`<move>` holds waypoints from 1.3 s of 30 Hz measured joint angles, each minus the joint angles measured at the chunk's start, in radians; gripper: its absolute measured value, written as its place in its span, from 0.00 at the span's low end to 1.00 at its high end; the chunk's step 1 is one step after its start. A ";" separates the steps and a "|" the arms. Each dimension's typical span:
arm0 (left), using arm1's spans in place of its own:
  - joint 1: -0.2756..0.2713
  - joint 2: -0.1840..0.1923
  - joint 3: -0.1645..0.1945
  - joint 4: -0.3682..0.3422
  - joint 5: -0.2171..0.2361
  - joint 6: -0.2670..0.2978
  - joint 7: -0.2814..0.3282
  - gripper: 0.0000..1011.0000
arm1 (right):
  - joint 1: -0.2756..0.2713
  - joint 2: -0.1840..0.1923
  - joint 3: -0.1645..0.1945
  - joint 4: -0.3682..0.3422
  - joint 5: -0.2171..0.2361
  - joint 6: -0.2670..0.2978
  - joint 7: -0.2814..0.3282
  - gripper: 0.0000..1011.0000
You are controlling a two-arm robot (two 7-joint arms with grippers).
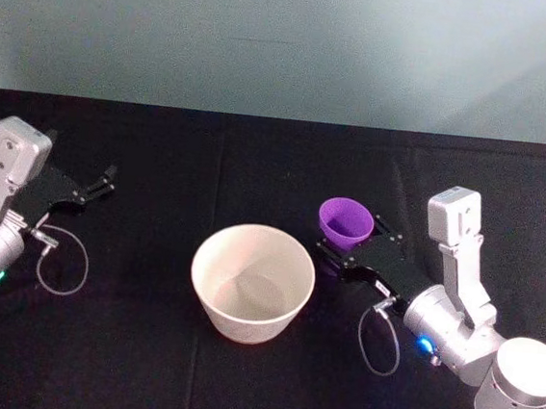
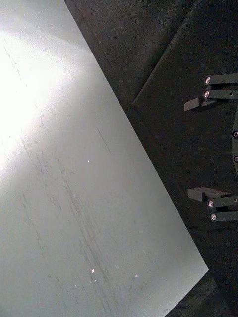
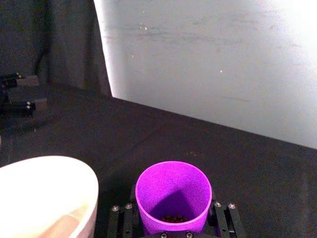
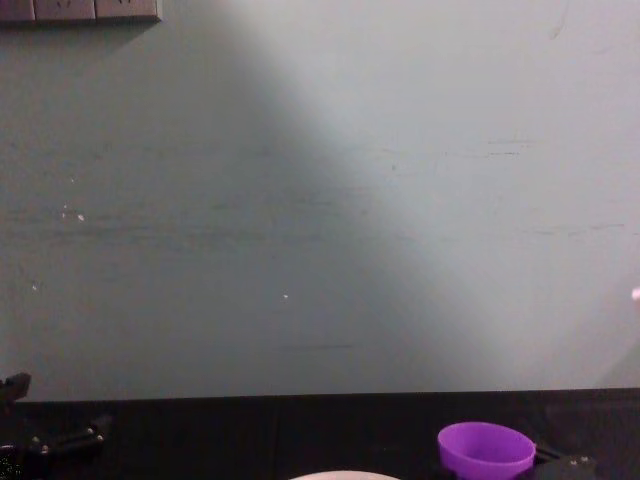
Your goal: Pick up the cup and pour the mung beans from the cup into the bowl.
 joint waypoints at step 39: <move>0.000 0.000 0.000 0.000 0.000 0.000 0.000 0.99 | -0.061 0.083 0.045 -0.270 0.042 0.106 -0.016 0.73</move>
